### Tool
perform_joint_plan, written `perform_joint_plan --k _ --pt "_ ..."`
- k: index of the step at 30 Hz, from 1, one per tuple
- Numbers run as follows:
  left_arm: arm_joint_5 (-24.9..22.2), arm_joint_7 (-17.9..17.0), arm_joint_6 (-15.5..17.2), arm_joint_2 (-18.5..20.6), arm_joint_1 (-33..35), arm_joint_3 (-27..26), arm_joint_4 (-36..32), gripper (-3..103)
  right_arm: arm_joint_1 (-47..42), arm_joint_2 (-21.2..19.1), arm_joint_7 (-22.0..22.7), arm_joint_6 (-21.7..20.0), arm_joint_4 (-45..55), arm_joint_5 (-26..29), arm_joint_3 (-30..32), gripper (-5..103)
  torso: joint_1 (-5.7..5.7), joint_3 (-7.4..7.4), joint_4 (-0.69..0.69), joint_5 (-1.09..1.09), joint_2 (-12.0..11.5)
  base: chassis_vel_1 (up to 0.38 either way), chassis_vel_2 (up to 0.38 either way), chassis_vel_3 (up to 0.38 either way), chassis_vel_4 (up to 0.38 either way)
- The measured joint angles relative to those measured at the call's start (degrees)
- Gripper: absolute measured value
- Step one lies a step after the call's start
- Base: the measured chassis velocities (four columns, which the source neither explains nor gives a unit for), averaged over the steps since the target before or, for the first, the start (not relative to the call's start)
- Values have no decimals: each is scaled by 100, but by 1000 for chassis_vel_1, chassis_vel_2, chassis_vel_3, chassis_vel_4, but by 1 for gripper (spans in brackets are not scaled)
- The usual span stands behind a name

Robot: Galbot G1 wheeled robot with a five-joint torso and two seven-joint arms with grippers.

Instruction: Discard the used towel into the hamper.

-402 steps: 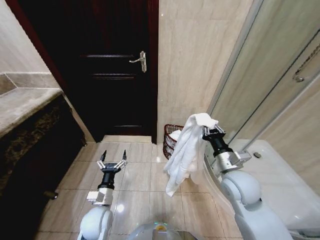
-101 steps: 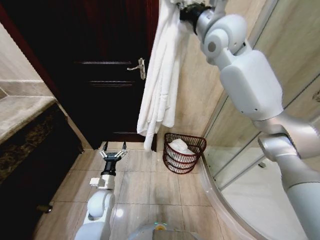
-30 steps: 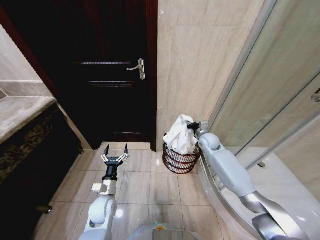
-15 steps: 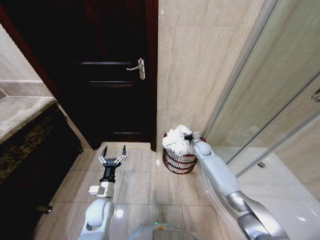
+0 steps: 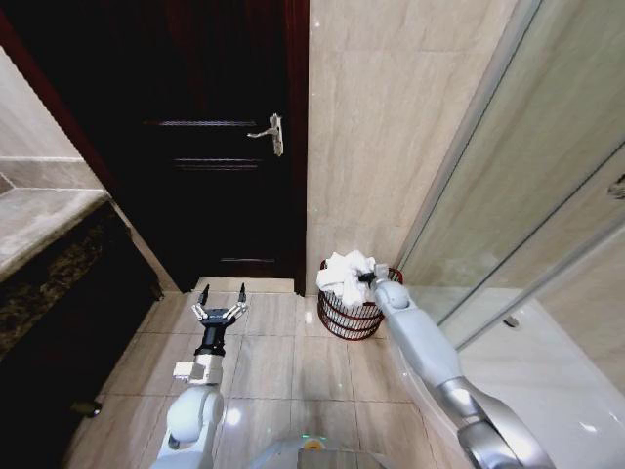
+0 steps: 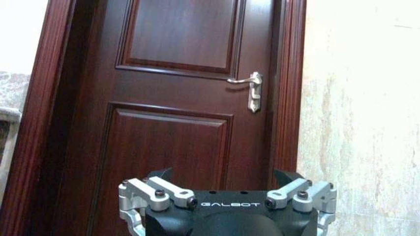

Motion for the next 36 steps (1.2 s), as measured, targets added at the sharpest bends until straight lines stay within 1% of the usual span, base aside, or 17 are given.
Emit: perform_joint_plan --k 4,5,6,7,8,9,10,11,13,15,16,19,20,21,24,31,36 --pt "34 -90 -21 -50 4 56 6 100 -343 -356 127 130 1164 15 210 70 0 0 0 0 0 0 0 0 0" --pt "34 -90 -21 -50 4 56 6 100 -343 -356 127 130 1164 15 210 70 0 0 0 0 0 0 0 0 0" --pt "43 -101 -35 -66 26 72 14 100 -546 -479 169 298 1628 11 302 75 -1 -1 0 0 0 0 0 0 0" --pt "43 -102 -39 -68 40 80 17 100 -641 -517 187 381 1797 -16 339 81 -1 -1 -1 0 0 0 0 0 0" --pt "43 -102 -39 -68 40 80 17 100 -641 -517 187 381 1797 -16 339 81 -1 -1 -1 0 0 0 0 0 0" --pt "46 -102 -41 -70 61 88 21 100 -799 -561 206 551 2032 -95 379 86 0 -1 0 1 0 0 0 0 0" --pt "51 -101 -41 -70 69 90 22 100 -885 -577 213 641 2140 -144 396 86 -1 -1 0 1 0 0 0 0 0" --pt "68 -100 -36 -71 95 100 21 100 -1102 -595 234 859 2417 -294 443 91 -1 -1 -1 0 -1 0 0 0 0" --pt "76 -97 -29 -70 119 106 17 100 -1387 -593 282 1057 2716 -436 510 99 -10 -12 -1 0 -21 0 0 0 0" --pt "76 -98 -29 -69 122 105 15 100 -1447 -590 295 1091 2769 -466 523 99 -14 -14 -1 0 -28 0 0 0 0" --pt "77 -98 -31 -68 135 106 10 100 -1661 -559 339 1224 2937 -605 580 100 -35 -34 -1 0 -68 0 0 0 0" --pt "76 -98 -36 -70 140 105 6 100 -1807 -522 371 1312 3024 -721 626 100 -52 -55 -2 0 -105 0 0 0 0" --pt "73 -97 -41 -71 148 104 6 100 -1970 -460 408 1401 3091 -849 679 100 -73 -90 -2 0 -162 0 0 0 0" --pt "73 -97 -41 -71 148 104 6 100 -1970 -460 408 1401 3091 -849 679 100 -73 -90 -2 0 -162 0 0 0 0" --pt "70 -92 -89 -69 168 107 39 100 -2219 -329 569 1496 3186 -950 721 100 -124 -159 -1 0 -283 0 0 0 0" --pt "64 -82 -130 -63 198 109 73 100 -2413 -215 629 1646 3189 -1113 761 100 -178 -250 -1 0 -426 0 0 0 0" --pt "62 -74 -134 -66 184 114 112 100 -2586 -75 712 1768 3188 -1287 802 100 -247 -350 -1 0 -596 0 0 0 0"
